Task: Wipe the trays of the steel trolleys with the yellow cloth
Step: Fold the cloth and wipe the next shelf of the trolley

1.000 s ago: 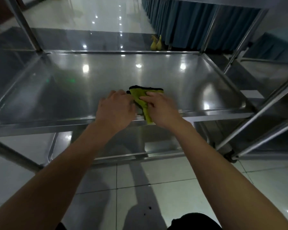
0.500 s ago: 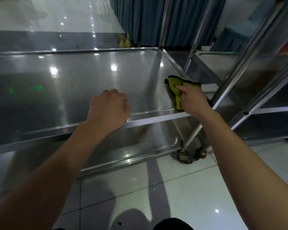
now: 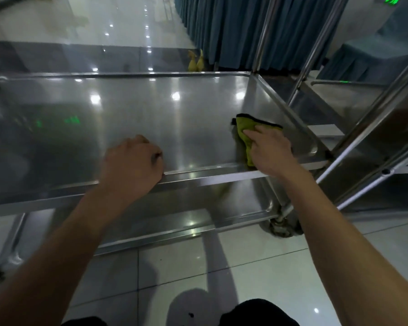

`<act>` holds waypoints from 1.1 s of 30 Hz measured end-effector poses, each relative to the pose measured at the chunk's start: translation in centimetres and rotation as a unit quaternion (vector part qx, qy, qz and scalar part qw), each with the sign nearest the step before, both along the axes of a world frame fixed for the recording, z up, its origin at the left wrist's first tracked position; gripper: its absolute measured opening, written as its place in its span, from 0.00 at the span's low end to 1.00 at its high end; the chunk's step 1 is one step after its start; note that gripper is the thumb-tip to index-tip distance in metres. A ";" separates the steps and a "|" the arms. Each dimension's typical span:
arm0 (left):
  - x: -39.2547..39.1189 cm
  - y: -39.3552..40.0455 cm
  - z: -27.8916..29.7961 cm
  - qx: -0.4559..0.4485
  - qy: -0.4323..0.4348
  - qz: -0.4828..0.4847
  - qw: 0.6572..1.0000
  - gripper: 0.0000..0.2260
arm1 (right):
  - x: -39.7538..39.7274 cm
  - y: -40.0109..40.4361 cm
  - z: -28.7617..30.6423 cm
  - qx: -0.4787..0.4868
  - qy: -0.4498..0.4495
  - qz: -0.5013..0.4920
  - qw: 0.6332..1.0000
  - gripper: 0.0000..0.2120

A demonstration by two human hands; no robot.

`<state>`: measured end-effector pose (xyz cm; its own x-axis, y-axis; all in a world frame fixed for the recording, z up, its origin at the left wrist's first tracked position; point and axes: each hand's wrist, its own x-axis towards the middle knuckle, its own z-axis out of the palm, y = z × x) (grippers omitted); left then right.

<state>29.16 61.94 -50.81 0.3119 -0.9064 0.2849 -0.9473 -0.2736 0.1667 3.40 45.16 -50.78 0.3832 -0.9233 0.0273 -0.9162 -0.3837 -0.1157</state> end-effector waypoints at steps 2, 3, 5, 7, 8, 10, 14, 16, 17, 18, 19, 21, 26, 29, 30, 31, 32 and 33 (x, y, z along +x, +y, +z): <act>0.5 0.2 -0.1 -0.003 0.003 -0.004 1.000 0.11 | 4.2 1.5 -0.2 -0.004 -0.005 0.048 0.999 0.24; 0.8 0.4 -0.2 -0.003 0.000 -0.012 1.000 0.12 | 6.4 2.1 -0.3 -0.001 -0.012 0.074 0.997 0.24; 1.3 0.8 -0.4 -0.005 -0.009 -0.035 0.999 0.14 | 10.6 2.9 -0.4 0.020 -0.033 0.117 0.992 0.24; 1.8 1.2 -0.6 -0.008 -0.011 -0.042 0.999 0.16 | 14.2 3.1 -0.1 0.052 -0.042 0.151 0.986 0.24; 2.0 1.3 -0.7 -0.005 -0.009 -0.040 0.999 0.17 | 15.8 3.0 0.0 0.065 -0.039 0.166 0.983 0.25; 2.2 1.4 -0.9 -0.003 -0.008 -0.037 0.999 0.16 | 18.2 3.0 0.3 0.081 -0.032 0.190 0.978 0.26; 2.0 1.3 -0.9 -0.010 0.012 -0.030 0.999 0.13 | 19.4 3.0 0.1 0.093 -0.056 0.224 0.968 0.24; 1.7 1.2 -0.5 -0.005 0.021 -0.023 0.999 0.13 | 18.9 2.7 -0.1 0.082 -0.063 0.233 0.967 0.23; 1.5 1.1 -0.2 -0.007 0.016 -0.013 1.000 0.13 | 18.6 2.4 -0.1 0.080 -0.068 0.235 0.966 0.23; 1.2 0.7 0.2 -0.007 0.002 0.000 1.000 0.12 | 18.3 2.1 -0.1 0.083 -0.072 0.235 0.966 0.23; 1.0 0.2 0.6 -0.005 -0.018 0.014 1.000 0.13 | 18.0 1.7 -0.1 0.085 -0.075 0.234 0.966 0.23; 0.1 -1.3 1.2 0.003 -0.051 0.025 0.998 0.14 | 16.7 0.4 -0.2 0.084 -0.079 0.220 0.969 0.23; -1.8 -5.1 1.2 0.027 -0.019 -0.030 0.999 0.10 | 9.9 -5.0 -0.7 0.067 -0.077 0.129 0.986 0.22; -2.4 -6.4 1.0 0.038 -0.019 -0.020 0.999 0.10 | 4.3 -8.8 -1.2 0.045 -0.087 0.080 0.992 0.23; -2.5 -6.7 0.9 0.039 -0.027 -0.016 0.999 0.10 | 2.4 -10.0 -1.3 0.044 -0.092 0.058 0.993 0.23; -2.5 -6.8 0.8 0.037 -0.031 -0.013 0.999 0.10 | 0.8 -11.1 -1.4 0.041 -0.099 0.035 0.994 0.23; -2.4 -6.8 0.8 0.034 -0.028 -0.010 0.999 0.10 | -0.8 -12.2 -1.5 0.035 -0.108 0.014 0.993 0.23; -2.4 -6.9 0.8 0.033 -0.020 -0.010 0.999 0.11 | -2.1 -13.1 -1.6 0.027 -0.117 -0.006 0.993 0.22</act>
